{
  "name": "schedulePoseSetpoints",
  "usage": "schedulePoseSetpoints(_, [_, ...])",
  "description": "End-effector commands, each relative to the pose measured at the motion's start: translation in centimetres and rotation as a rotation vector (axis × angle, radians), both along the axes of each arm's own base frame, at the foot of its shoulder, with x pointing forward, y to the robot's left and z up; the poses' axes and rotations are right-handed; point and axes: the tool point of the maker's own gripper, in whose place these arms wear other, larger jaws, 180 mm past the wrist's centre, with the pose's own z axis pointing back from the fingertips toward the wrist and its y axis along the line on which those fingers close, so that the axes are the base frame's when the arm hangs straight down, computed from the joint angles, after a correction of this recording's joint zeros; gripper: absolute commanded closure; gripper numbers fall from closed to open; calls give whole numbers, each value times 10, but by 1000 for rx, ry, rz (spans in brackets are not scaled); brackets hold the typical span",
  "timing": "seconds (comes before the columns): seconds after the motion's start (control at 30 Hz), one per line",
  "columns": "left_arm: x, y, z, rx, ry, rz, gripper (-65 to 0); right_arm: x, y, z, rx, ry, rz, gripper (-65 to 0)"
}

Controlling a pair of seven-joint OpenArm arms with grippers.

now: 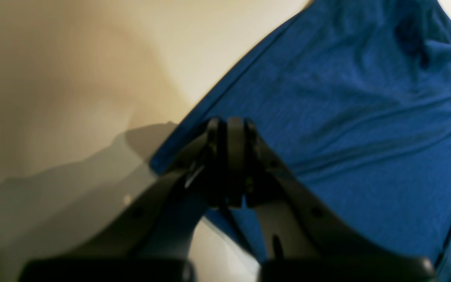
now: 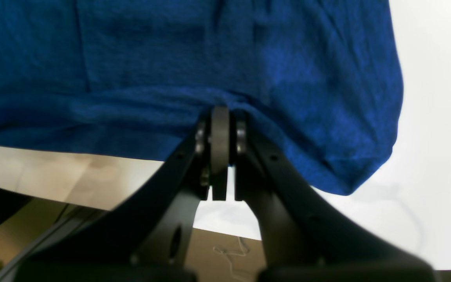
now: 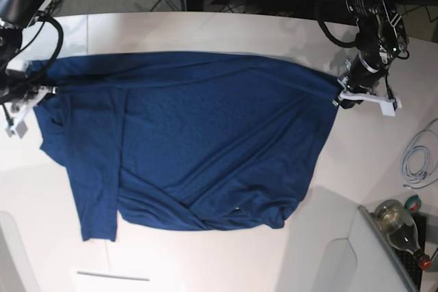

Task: Layout the t-shirt on the table in an organized manner, then fold the t-shirt properly
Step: 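Lower the held shirt edge onto the table with both grippers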

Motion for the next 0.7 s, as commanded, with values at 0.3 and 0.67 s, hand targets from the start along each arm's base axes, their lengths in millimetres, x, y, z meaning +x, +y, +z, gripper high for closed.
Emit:
schedulePoseSetpoints(0.3, [23, 10, 4, -18, -16, 88, 0, 13, -7, 1, 10, -39, -21, -5])
schedulePoseSetpoints(0.67, [27, 9, -5, -46, 2, 101, 0, 19, -10, 1, 7, -68, -33, -5])
